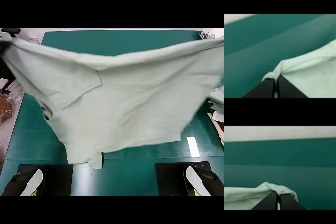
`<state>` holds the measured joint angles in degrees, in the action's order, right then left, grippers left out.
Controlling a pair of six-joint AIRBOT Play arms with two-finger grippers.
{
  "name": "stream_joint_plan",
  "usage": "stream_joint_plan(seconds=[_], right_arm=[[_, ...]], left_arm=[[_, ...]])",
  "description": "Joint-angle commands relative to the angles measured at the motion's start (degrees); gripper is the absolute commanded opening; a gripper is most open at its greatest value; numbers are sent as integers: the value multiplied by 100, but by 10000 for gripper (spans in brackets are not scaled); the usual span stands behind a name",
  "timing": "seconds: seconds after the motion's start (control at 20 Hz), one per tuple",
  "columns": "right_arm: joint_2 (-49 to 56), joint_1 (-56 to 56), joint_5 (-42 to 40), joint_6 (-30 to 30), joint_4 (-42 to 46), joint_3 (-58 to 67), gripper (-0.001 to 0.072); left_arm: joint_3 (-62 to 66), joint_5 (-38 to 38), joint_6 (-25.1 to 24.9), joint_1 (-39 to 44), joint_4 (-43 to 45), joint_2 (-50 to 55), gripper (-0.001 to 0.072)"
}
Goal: Fold the shirts.
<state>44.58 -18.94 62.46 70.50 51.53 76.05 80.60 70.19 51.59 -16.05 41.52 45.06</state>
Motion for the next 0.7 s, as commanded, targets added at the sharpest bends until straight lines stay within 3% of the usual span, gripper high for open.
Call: stream_joint_plan(seconds=[0.0, 0.15, 0.3, 0.5, 0.65], right_arm=[[1091, 846, 210, -46, 719, 2, 20], [1862, 1250, 160, -44, 1174, 2, 20], [2529, 1266, -181, -42, 1161, 2, 20], [3213, 1268, -1193, -46, 1147, 4, 21], [3585, 1266, -2041, -48, 1150, 4, 21]], left_arm=[[-1110, -667, -640, -4, -494, 363, 27], [-1587, -876, -1294, -2, -1075, 1012, 27], [-1626, -1272, -1672, 219, -1093, 1751, 27], [-1626, -2837, -2367, 951, -1093, 2608, 27], [-1626, -4312, -2356, 1311, -1093, 3025, 27]])
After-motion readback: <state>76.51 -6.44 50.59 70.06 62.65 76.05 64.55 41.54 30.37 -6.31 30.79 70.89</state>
